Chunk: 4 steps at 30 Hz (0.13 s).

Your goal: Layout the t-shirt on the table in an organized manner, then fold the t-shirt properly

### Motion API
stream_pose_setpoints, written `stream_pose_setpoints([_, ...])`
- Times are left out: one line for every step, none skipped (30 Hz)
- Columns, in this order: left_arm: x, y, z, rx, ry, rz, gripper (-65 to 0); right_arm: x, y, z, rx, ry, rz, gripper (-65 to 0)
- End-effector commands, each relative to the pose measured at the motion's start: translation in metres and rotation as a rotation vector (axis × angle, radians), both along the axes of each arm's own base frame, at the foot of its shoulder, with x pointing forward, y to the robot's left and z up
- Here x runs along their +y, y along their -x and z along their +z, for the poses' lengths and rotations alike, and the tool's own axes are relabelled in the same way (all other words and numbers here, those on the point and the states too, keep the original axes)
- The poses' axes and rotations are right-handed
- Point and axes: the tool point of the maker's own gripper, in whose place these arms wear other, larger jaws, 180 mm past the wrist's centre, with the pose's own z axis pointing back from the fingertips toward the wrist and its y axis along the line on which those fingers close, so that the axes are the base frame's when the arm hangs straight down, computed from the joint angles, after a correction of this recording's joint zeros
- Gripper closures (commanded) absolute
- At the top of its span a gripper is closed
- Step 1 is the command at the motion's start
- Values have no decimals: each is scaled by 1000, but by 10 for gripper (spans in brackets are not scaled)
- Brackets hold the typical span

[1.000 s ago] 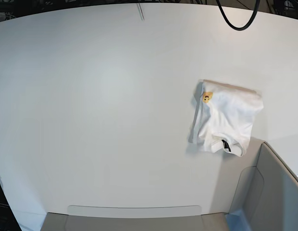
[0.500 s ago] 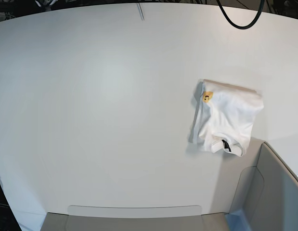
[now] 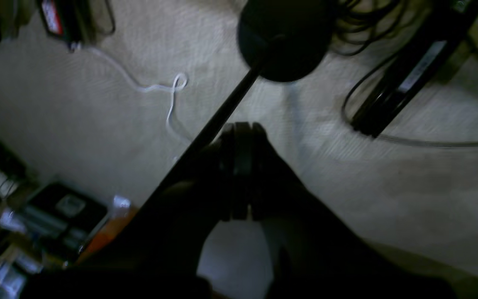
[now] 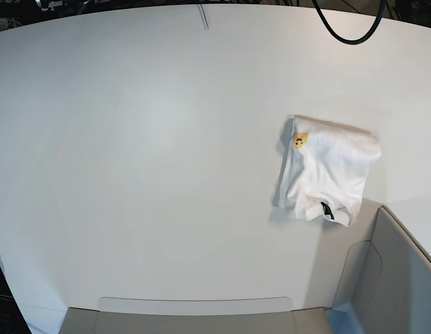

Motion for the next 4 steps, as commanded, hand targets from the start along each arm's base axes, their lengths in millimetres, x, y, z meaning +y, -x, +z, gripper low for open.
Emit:
stream_pose_setpoints([8, 9, 4, 17, -25, -3, 0, -10, 4, 3, 8, 15, 3, 0])
stream_pose_setpoints([8, 8, 4, 16, -25, -3, 0, -8, 4, 3, 8, 13, 3, 0])
stream_pose_setpoints([8, 8, 4, 16, -25, -3, 0, -8, 4, 3, 8, 13, 3, 0])
stream_pose_setpoints([7, 7, 4, 14, -23, -3, 0, -7, 4, 2, 7, 12, 1, 0])
